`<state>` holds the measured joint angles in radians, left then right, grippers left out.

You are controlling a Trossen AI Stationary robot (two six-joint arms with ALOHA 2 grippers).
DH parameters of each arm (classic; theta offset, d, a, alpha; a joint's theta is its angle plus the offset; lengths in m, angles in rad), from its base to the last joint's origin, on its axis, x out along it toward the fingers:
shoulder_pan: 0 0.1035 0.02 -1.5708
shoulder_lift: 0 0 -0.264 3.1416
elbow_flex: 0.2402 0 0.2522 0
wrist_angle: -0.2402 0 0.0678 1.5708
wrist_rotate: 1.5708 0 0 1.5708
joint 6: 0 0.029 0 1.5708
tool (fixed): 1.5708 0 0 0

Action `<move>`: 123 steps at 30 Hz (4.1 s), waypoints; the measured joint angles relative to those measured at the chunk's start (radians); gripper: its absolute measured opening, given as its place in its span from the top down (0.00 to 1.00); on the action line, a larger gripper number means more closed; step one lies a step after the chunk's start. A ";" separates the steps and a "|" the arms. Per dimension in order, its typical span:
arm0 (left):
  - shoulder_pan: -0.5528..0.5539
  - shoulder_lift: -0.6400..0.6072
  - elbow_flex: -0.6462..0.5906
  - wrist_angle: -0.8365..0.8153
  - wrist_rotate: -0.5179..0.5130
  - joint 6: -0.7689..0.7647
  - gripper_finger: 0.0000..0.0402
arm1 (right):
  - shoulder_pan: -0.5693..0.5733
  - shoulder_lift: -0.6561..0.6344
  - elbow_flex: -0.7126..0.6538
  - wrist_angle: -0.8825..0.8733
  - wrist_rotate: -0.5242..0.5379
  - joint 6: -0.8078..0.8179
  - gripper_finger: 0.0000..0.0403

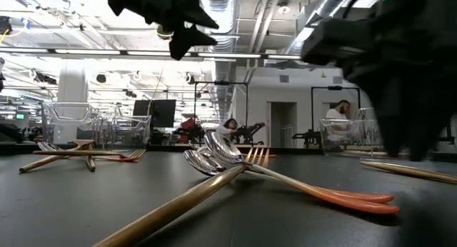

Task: Sort silverware by color (type)
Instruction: Put the gold table knife into the top right transparent bin

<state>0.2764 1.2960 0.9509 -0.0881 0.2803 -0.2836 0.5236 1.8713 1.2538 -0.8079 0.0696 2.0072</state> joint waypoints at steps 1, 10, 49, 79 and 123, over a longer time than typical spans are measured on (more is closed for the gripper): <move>-0.012 -0.001 0.001 0.004 -0.011 -0.013 0.58 | 0.009 0.000 0.000 -0.018 0.000 0.013 0.72; -0.137 -0.003 0.001 -0.024 -0.104 -0.078 0.58 | 0.003 0.000 0.000 -0.220 0.002 -0.053 0.72; -0.124 -0.003 0.001 -0.118 -0.241 0.174 0.58 | -0.125 -0.089 -0.050 -0.194 0.043 -0.317 0.99; -0.217 0.537 0.124 0.401 0.287 0.547 0.58 | 0.125 -0.300 0.014 -0.247 0.033 -0.025 0.72; -0.258 1.122 0.767 -0.145 0.169 0.905 0.97 | 0.284 -0.302 0.015 -0.210 0.037 0.160 0.74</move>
<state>0.0181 2.4176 1.7184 -0.2336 0.4489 0.6217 0.8078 1.5692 1.2686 -1.0176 0.1066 2.1674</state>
